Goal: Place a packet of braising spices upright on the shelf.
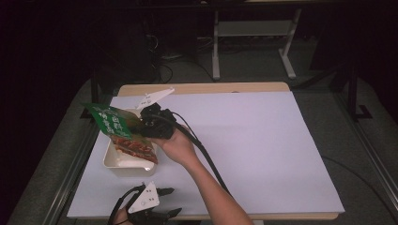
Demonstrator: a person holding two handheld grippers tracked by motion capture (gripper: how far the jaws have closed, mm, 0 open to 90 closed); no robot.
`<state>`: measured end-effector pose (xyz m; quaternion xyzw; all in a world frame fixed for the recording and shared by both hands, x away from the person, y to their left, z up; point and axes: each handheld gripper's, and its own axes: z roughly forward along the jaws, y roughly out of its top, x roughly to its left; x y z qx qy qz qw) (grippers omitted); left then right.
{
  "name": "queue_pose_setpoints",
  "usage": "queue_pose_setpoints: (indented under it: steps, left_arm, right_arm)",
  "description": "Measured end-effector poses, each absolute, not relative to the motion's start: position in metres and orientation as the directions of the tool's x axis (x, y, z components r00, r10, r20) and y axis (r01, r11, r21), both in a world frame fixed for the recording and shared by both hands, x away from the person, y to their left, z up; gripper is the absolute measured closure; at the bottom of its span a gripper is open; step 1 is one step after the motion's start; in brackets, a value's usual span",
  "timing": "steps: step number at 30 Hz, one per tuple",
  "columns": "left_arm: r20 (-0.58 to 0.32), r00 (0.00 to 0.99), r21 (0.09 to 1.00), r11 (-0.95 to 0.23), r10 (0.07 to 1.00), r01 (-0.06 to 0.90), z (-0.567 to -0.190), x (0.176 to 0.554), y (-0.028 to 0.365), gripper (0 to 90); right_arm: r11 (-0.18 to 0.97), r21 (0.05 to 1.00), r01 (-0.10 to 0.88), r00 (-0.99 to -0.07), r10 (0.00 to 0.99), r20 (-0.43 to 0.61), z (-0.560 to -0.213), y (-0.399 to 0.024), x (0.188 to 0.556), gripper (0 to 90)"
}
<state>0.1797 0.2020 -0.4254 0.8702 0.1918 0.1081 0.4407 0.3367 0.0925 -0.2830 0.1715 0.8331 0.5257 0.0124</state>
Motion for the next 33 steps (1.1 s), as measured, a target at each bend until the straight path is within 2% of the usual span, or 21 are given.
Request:
queue_pose_setpoints:
  steps: [33]
  left_arm:
    - [0.048, 0.905, 0.806, -0.552, 0.422, 0.214, -0.422, 0.178, 0.202, 36.2]
  right_arm:
    - [0.395, 0.864, 0.312, -0.933, 0.298, 0.201, -0.303, 0.118, 0.343, 89.6]
